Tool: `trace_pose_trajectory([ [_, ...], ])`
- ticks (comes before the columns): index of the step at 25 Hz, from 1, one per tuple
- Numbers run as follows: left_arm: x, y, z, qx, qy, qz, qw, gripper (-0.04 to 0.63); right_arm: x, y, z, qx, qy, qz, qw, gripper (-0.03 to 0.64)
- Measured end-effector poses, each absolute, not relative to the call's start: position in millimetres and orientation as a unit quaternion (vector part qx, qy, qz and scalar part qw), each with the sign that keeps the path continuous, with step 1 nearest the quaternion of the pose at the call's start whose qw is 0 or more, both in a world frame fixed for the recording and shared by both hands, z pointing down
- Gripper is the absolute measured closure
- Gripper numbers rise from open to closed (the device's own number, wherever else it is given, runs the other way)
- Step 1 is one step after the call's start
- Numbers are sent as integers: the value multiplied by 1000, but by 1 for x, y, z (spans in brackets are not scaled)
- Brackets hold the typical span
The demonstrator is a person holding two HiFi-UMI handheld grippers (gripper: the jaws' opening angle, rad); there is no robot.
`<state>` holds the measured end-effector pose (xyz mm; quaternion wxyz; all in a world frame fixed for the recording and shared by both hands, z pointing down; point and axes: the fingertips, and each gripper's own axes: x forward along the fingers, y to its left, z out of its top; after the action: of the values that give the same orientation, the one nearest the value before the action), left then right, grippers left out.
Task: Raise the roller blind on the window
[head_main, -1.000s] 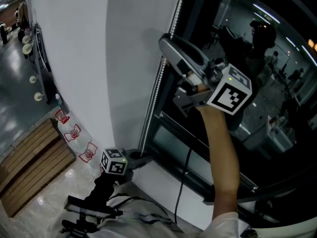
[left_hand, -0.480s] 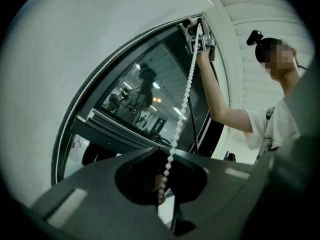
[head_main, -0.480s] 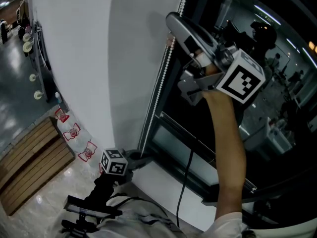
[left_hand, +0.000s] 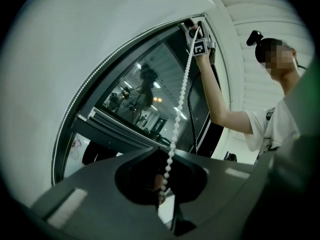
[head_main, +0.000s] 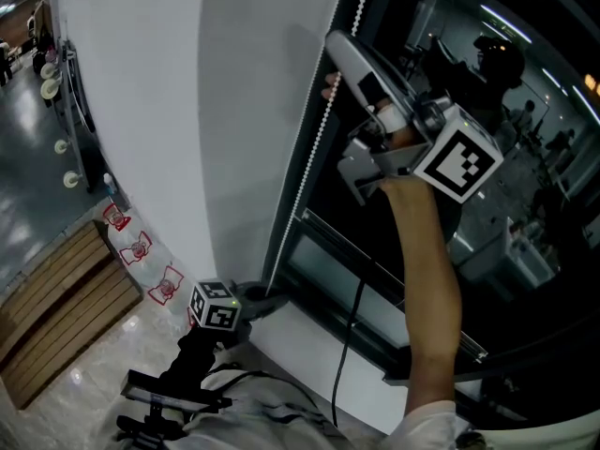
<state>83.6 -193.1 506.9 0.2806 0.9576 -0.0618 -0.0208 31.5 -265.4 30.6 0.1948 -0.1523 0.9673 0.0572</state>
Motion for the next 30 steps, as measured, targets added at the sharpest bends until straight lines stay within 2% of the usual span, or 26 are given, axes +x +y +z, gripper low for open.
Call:
trace_pose_trajectory([
  [15, 88, -196, 499, 958, -59, -17, 280, 597, 35, -275, 92, -174, 973, 31, 148, 609],
  [30, 87, -197, 487, 960, -50, -23, 273, 597, 29, -280, 223, -192, 975, -46, 104, 609],
])
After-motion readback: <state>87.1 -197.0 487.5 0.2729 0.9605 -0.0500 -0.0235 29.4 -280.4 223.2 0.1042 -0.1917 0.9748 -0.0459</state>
